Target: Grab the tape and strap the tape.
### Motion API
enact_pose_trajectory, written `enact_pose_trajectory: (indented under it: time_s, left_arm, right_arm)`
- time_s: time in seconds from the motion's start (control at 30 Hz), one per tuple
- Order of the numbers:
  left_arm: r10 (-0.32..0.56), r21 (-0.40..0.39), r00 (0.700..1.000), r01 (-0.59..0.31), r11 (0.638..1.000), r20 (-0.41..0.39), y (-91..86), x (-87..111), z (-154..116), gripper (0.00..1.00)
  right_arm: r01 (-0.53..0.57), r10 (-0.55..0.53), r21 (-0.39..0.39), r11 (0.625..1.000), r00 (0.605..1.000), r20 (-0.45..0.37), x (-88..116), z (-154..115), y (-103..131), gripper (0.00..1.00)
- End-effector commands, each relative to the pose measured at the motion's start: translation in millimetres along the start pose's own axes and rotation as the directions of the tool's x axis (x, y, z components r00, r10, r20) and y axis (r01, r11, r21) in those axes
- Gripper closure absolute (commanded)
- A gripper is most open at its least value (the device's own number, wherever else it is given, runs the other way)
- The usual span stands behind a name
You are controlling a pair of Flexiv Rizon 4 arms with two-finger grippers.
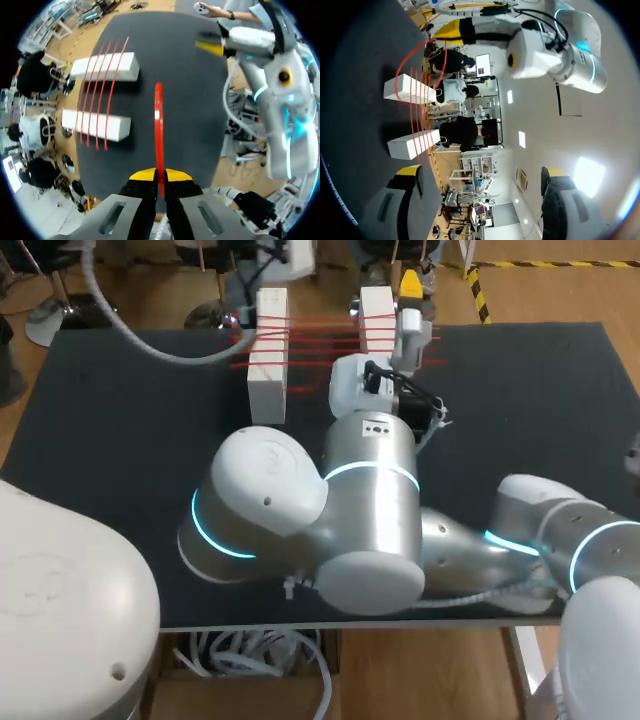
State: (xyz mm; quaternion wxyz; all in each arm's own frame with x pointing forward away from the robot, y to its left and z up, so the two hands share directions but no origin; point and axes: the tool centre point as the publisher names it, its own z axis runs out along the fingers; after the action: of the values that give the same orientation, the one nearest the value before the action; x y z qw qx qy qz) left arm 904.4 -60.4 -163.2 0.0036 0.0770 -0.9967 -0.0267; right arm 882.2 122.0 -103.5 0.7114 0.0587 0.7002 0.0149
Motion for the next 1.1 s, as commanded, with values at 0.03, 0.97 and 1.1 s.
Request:
enact_pose_trajectory:
  time_s: [0.03,0.97,1.1]
  left_arm:
    - [-0.004,0.001,1.000,0.004,1.000,-0.019,66.1,6.8,13.1,1.00]
    - [0.000,-0.136,0.999,-0.007,0.991,-0.052,221.1,-10.5,39.0,0.00]
    - [0.000,-0.136,0.999,-0.007,0.991,-0.052,221.1,-10.5,39.0,0.00]
  right_arm:
    - [0.003,-0.003,-0.008,1.000,1.000,-0.003,-0.5,0.2,-4.6,0.00]
    - [0.003,-0.003,-0.008,1.000,1.000,-0.003,-0.5,0.2,-4.6,0.00]
    - [0.003,-0.003,-0.008,1.000,1.000,-0.003,-0.5,0.2,-4.6,0.00]
